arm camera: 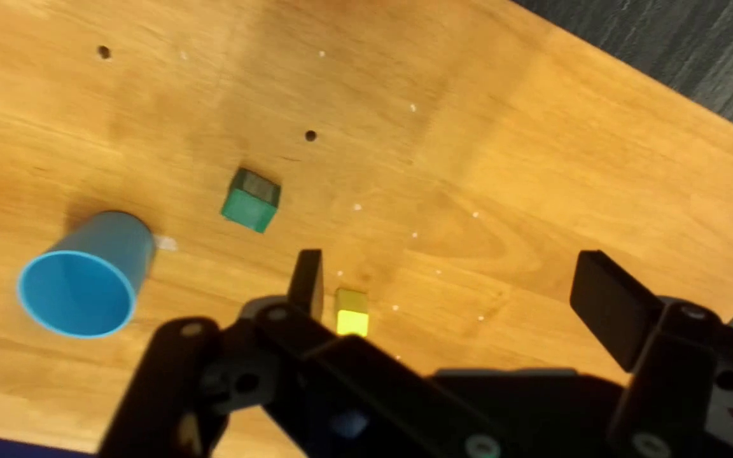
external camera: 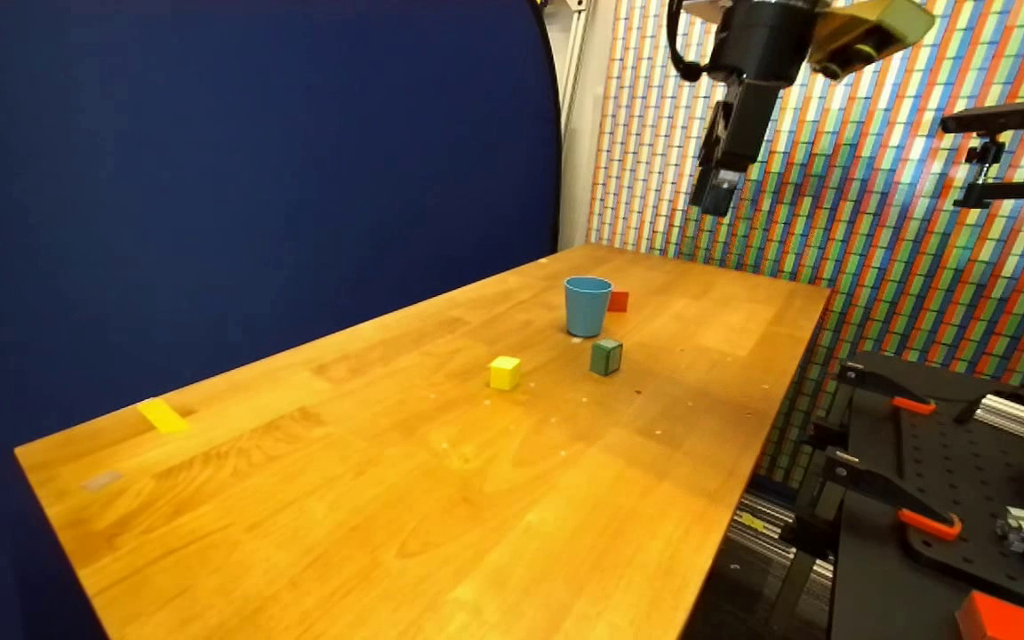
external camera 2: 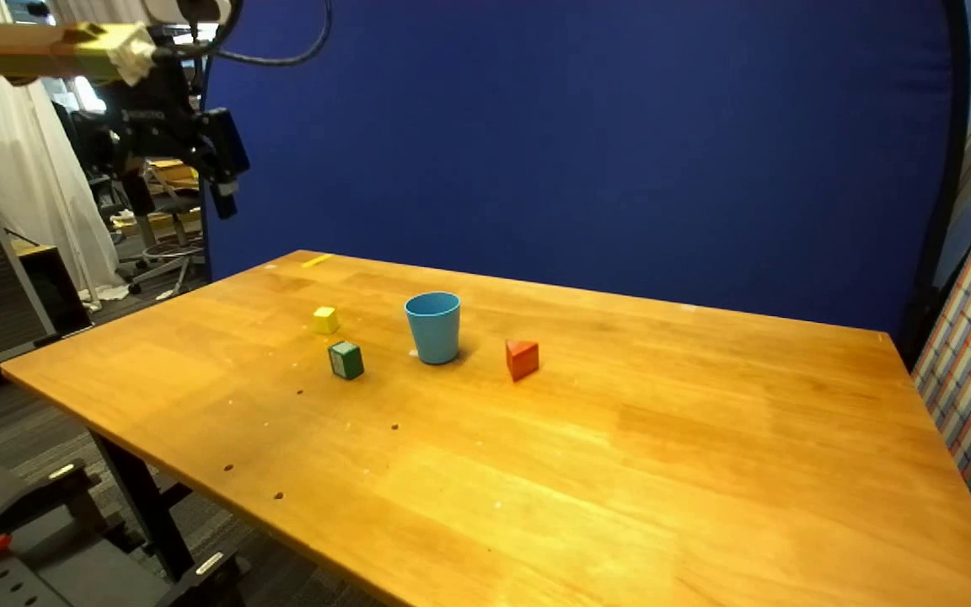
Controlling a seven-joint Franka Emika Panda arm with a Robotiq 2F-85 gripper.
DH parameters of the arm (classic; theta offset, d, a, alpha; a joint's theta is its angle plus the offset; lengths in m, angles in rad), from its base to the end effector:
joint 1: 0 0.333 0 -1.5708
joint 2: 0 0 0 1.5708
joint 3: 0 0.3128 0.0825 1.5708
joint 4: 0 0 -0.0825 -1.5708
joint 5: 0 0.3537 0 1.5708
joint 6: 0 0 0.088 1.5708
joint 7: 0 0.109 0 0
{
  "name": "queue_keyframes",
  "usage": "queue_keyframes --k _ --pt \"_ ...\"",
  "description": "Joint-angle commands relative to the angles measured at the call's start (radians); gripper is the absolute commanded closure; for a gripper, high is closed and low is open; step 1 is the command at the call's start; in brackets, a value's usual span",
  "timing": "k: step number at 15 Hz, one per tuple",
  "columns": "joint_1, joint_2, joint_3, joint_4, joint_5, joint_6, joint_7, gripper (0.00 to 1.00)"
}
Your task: Take the yellow block from the table and place it in the blue cup
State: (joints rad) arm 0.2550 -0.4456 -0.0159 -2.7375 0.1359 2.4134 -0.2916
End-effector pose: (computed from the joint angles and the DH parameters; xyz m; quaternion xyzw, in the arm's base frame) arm 0.3498 0.0865 0.3818 -0.9733 -0.2155 -0.0617 0.0500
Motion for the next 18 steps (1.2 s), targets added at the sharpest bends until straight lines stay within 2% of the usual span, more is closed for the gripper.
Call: queue_keyframes --k 1,5,9,12,15,18 --pt "0.054 0.257 -0.02 0.133 0.1 0.042 -0.127 0.0" --pt "0.0 0.506 0.056 0.293 0.053 0.056 -0.076 0.0" --pt "-0.034 0.757 0.107 0.497 -0.05 0.122 0.014 0.0" --pt "-0.032 0.935 0.097 0.665 -0.147 0.139 0.11 0.0" --pt "0.0 1.086 0.051 0.833 -0.253 0.13 0.226 0.0" --pt "-0.018 1.18 0.064 0.941 -0.253 0.113 0.252 0.0"
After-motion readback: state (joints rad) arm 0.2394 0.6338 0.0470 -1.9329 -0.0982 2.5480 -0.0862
